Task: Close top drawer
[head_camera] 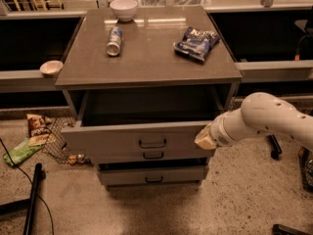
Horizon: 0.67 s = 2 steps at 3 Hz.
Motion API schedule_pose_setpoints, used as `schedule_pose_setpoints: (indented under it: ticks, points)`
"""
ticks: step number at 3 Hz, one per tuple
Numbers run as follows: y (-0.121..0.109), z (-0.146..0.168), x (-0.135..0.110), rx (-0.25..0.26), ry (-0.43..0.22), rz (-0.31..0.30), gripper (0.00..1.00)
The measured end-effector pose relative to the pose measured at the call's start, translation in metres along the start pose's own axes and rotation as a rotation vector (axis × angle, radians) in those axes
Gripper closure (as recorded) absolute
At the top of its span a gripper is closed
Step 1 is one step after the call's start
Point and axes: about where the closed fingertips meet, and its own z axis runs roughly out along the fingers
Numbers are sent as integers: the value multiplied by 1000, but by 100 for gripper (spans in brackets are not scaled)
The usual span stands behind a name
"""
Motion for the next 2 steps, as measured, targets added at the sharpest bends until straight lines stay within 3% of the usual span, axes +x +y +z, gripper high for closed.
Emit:
schedule_pose_setpoints:
  ticks: [2]
  points:
    - [-47,17,-13,78,-86,-7,100]
